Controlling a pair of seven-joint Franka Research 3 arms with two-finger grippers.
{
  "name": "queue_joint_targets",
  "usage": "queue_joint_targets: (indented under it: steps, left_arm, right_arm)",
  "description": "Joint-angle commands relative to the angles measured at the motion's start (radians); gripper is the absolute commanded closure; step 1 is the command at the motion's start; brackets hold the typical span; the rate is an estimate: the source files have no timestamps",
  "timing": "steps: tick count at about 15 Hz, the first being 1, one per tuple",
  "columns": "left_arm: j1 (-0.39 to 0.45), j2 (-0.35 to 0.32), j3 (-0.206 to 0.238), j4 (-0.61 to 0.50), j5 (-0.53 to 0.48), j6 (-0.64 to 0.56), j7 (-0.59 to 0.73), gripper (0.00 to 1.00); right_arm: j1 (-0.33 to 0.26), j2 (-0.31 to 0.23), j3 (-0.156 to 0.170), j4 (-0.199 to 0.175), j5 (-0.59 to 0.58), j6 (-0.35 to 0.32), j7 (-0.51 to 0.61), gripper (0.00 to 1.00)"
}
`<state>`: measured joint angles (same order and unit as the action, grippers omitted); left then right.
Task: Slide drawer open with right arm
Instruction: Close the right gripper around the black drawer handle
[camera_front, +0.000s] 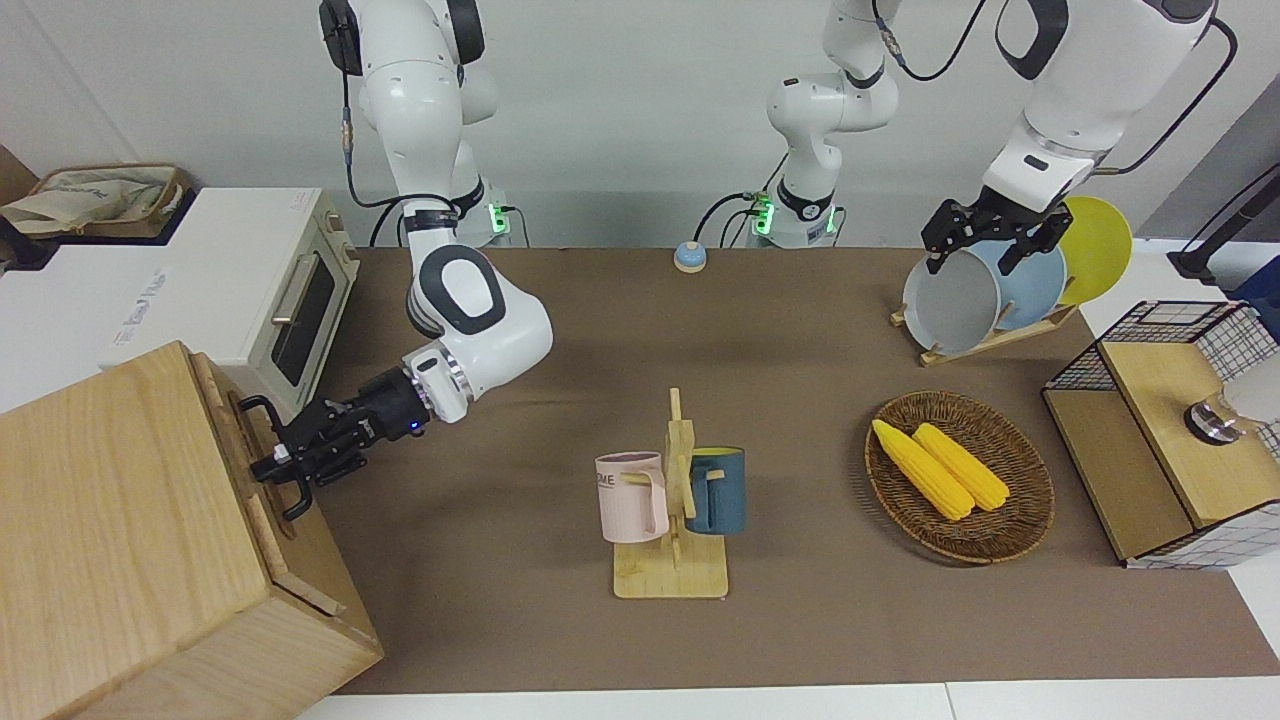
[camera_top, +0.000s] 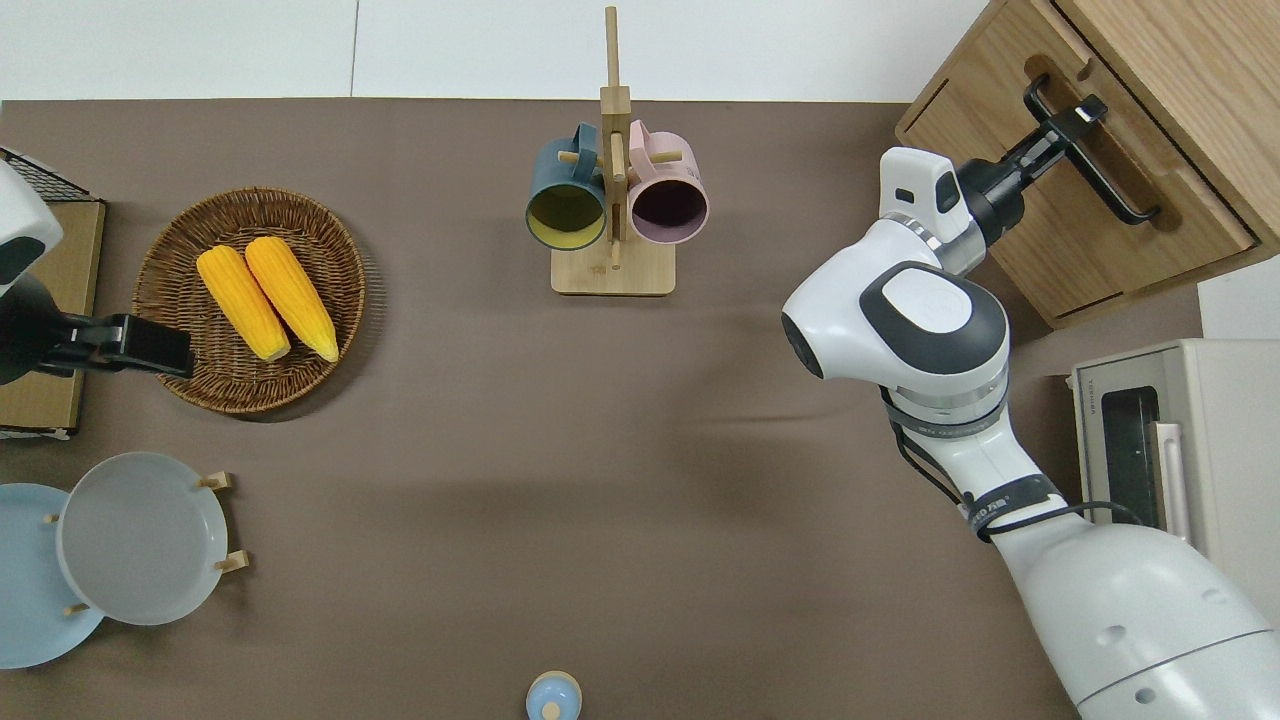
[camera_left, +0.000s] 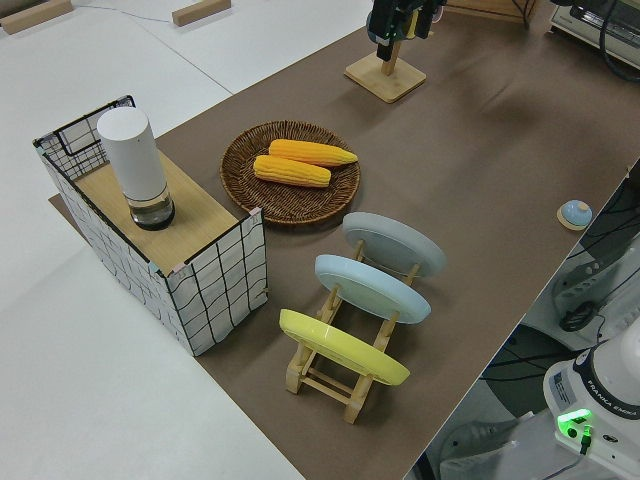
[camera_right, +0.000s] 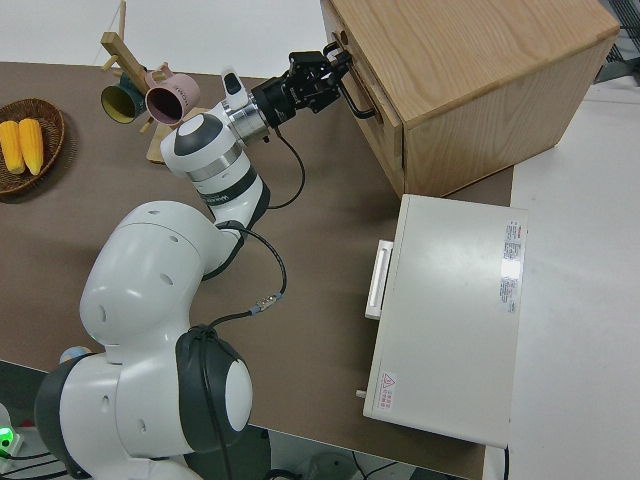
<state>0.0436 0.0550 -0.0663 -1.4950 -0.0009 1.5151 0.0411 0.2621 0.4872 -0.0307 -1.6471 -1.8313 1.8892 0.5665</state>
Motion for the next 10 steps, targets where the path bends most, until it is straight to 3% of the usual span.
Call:
queue_joint_targets:
  steps: [1, 10]
  left_arm:
    - [-0.007, -0.004, 0.000, 0.009, 0.018, -0.018, -0.010, 0.01]
    - [-0.007, -0.004, 0.000, 0.009, 0.018, -0.018, -0.010, 0.01]
  right_arm:
    - [-0.012, -0.004, 0.009, 0.004, -0.009, 0.013, 0.000, 1.000]
    - [0.023, 0.004, 0.021, 0.003, 0.029, 0.001, 0.001, 1.000]
